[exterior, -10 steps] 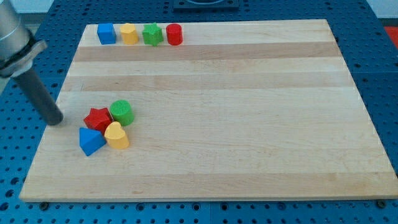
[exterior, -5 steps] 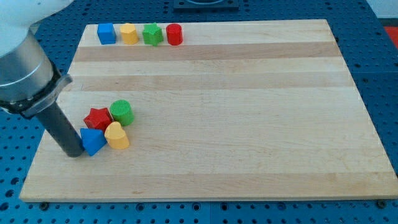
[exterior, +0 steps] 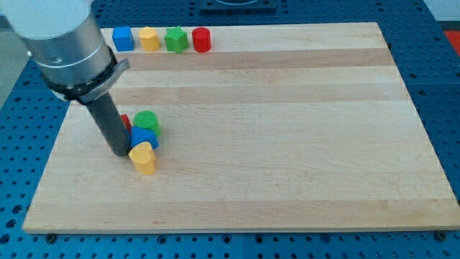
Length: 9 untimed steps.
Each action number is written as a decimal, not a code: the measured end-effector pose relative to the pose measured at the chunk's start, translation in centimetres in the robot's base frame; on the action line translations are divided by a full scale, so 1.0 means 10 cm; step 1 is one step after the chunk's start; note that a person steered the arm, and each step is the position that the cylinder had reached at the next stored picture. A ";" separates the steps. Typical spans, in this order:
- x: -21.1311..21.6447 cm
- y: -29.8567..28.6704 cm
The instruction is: Move the blue triangle towards top center
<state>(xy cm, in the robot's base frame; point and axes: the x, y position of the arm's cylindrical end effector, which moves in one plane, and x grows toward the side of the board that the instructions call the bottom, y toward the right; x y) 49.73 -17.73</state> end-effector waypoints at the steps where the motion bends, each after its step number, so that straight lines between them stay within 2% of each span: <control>1: -0.01 0.30; 3: -0.11 0.54; 4: -0.39 0.57; 5: -0.46 0.66; 8: -0.34 1.18; 9: -0.18 1.30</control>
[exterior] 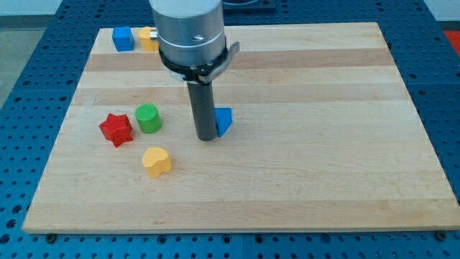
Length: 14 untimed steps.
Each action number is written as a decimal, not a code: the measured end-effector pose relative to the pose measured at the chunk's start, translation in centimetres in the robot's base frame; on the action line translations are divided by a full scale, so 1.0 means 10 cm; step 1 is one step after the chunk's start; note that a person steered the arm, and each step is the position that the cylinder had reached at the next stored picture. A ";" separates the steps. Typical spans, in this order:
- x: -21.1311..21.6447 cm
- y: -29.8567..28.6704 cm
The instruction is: Move the blue triangle towards top center
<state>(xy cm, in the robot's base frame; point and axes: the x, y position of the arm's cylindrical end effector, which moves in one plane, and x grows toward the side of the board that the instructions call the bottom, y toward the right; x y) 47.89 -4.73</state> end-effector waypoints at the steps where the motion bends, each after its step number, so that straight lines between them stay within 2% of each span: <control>1: 0.02 0.20; 11: -1.78 0.37; 14: -1.94 0.37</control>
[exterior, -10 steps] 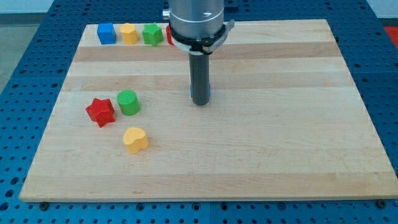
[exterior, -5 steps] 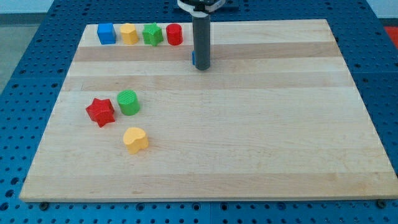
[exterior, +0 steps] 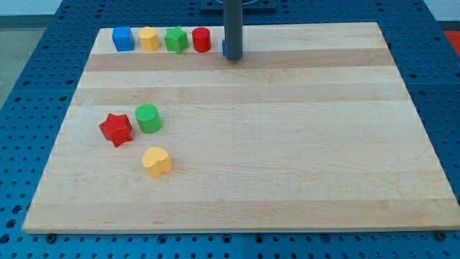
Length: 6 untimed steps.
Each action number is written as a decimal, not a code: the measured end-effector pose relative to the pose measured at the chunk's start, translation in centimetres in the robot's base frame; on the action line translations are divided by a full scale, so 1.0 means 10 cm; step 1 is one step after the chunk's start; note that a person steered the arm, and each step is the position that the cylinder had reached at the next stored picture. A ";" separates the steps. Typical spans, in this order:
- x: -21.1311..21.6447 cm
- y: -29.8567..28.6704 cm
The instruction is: Move the blue triangle towards top center
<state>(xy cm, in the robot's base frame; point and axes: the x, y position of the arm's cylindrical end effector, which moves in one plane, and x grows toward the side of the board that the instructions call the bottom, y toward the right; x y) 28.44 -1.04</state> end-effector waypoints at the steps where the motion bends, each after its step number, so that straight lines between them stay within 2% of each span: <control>1: 0.00 -0.03; 6: -0.17 -0.12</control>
